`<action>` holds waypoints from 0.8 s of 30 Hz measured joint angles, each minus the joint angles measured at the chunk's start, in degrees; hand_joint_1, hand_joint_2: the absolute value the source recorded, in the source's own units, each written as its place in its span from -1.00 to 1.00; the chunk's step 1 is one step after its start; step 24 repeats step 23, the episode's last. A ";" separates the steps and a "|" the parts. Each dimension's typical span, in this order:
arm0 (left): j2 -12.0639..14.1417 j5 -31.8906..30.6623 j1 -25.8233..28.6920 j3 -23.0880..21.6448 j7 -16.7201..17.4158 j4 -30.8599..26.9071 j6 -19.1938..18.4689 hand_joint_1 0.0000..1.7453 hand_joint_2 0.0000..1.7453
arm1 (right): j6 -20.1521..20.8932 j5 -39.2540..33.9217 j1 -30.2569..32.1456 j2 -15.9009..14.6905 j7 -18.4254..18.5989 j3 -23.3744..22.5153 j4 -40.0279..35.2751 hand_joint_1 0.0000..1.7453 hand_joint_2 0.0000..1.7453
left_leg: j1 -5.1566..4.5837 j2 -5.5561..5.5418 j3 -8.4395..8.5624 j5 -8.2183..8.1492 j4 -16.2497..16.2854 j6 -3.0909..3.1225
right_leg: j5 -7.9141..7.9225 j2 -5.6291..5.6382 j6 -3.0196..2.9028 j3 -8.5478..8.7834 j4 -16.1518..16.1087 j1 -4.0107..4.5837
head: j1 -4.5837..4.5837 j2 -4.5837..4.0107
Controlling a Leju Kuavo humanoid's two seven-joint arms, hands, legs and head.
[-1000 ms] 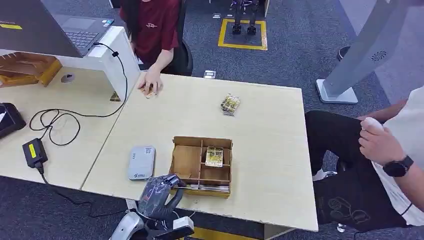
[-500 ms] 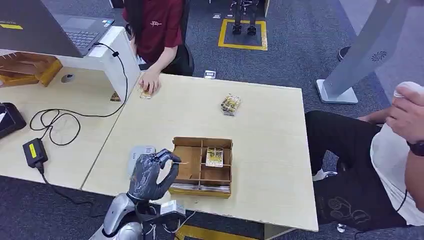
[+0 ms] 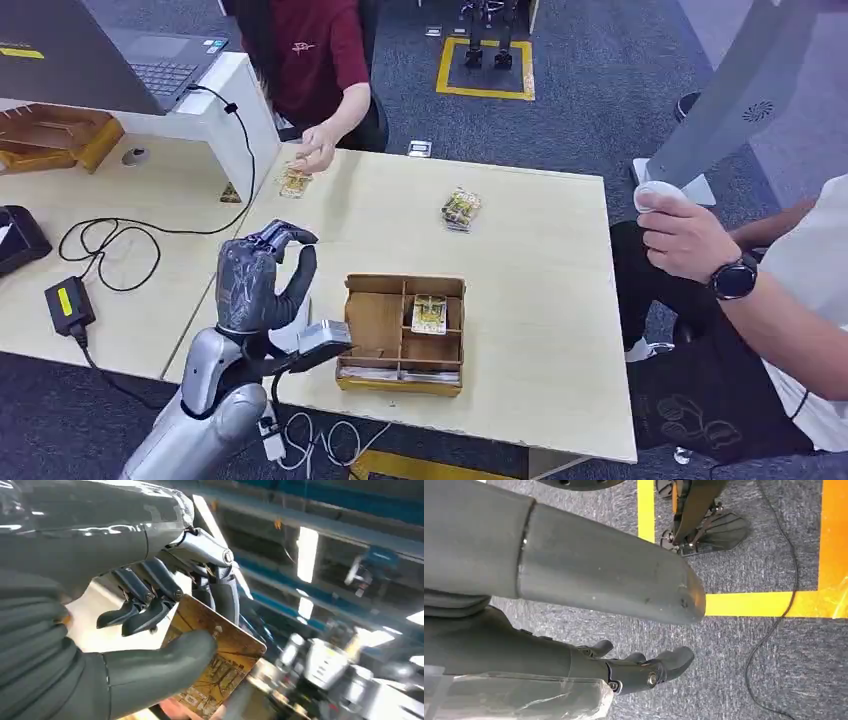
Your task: Pass the card to the sensor for recognition and then transmit it.
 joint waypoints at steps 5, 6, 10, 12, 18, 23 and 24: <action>-0.57 -4.30 -6.90 5.10 3.14 11.56 3.07 1.00 1.00 | 0.15 1.46 -1.27 0.00 1.09 1.29 0.11 -1.00 -1.00 | 0.01 0.15 0.10 0.02 0.00 0.00 | 0.08 0.14 -0.03 0.01 0.02 0.01 | -0.06 0.00; -0.72 -4.48 -8.02 5.87 3.14 13.46 3.77 1.00 1.00 | 0.15 1.59 -1.41 -0.02 1.18 1.49 0.13 -1.00 -1.00 | 0.01 0.13 0.09 0.05 0.01 0.02 | 0.08 0.12 -0.03 0.02 0.03 0.01 | 0.00 0.00; -1.88 -3.89 -10.13 8.55 2.90 19.98 4.92 1.00 1.00 | 0.07 1.66 -1.90 0.00 1.42 1.90 0.31 -1.00 -1.00 | 0.01 0.12 0.07 0.04 0.01 0.02 | 0.07 0.12 -0.03 0.02 0.04 0.01 | -0.02 0.00; -2.32 -3.88 -10.60 9.10 2.83 21.76 4.97 1.00 1.00 | 0.07 1.66 -1.90 0.00 1.53 2.16 0.37 -1.00 -1.00 | 0.01 0.12 0.03 0.03 0.01 0.03 | 0.07 0.12 -0.03 0.02 0.03 0.00 | 0.00 0.00; -3.19 -3.95 -11.26 9.95 2.81 24.47 4.97 1.00 1.00 | -0.09 1.57 -1.89 -0.02 1.53 2.67 0.44 -1.00 -1.00 | -0.01 0.11 0.01 0.01 0.01 0.06 | 0.07 0.12 -0.02 0.00 -0.01 -0.01 | -0.02 0.00; -3.54 -3.93 -11.66 10.28 2.75 25.91 4.97 -1.00 1.00 | -0.09 1.55 -1.89 -0.02 1.53 2.71 0.55 -1.00 -1.00 | -0.01 0.12 0.02 0.01 0.01 0.06 | 0.07 0.13 -0.02 0.00 -0.01 0.00 | -0.02 0.00; -3.54 -3.93 -11.66 10.28 2.75 25.91 4.97 -1.00 1.00 | -0.09 1.55 -1.89 -0.02 1.53 2.71 0.55 -1.00 -1.00 | -0.01 0.12 0.02 0.01 0.01 0.06 | 0.07 0.13 -0.02 0.00 -0.01 0.00 | -0.02 0.00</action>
